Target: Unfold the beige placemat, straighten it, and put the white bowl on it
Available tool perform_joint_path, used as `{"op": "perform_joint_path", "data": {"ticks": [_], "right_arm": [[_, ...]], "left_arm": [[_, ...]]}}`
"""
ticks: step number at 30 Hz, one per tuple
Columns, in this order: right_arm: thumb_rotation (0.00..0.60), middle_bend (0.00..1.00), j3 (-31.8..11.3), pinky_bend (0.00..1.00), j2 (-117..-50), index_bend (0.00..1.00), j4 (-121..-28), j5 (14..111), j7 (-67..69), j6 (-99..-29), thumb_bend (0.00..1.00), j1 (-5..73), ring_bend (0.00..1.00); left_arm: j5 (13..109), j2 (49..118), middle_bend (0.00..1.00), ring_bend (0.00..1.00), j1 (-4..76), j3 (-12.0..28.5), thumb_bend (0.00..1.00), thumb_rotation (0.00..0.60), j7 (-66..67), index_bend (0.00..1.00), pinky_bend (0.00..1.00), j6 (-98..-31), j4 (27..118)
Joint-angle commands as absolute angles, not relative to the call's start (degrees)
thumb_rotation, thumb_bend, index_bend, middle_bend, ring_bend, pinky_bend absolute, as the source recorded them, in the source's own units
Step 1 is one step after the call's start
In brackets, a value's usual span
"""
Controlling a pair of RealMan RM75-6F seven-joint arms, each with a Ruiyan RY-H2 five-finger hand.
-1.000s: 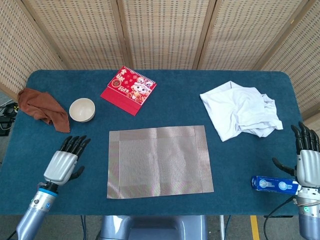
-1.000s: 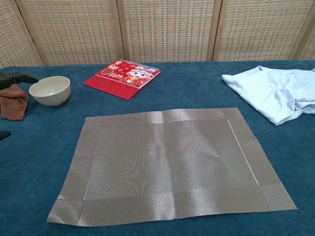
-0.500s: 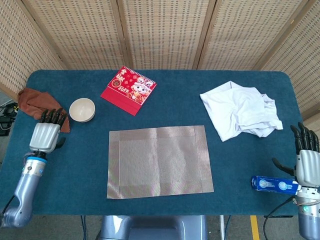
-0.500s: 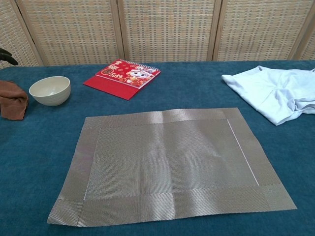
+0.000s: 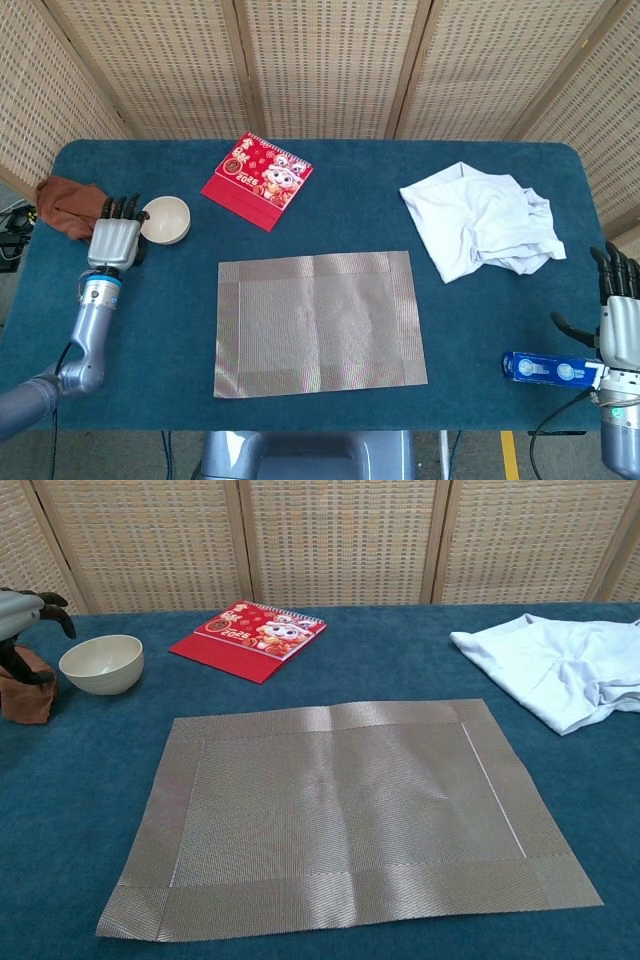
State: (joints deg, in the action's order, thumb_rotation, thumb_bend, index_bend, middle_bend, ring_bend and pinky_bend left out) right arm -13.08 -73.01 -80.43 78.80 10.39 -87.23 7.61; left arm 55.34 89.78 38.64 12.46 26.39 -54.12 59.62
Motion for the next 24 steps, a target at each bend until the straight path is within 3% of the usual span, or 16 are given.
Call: {"op": "perform_joint_path", "data": {"ticks": [1,18,24], "right_arm": [[0.6,0.0,-13.2,0.0,-73.0,0.11,-80.2,78.6,10.7,-87.2,0.29,7.6,0.0],[0.6,0.0,-13.5,0.0,-73.4,0.11,-79.4,78.2,11.6,-87.0,0.3,7.7,0.0],[0.6,0.0,-13.4,0.0,-73.4,0.11,-79.4,78.3,11.8,-87.0,0.3,7.7,0.0]], "left_arm": [[54.3,93.3,0.0,0.0,40.2,12.8,0.33,0.6,26.0,0.29,0.0,-51.7,55.3],[54.6,102.4,0.0,0.0,43.7,13.2,0.34,0.6,24.6,0.46,0.0,-46.0,40.2],[56.3,106.0,0.0,0.0,43.9,13.5,0.37,0.6,23.0,0.65,0.0,-48.5,35.5]]}}
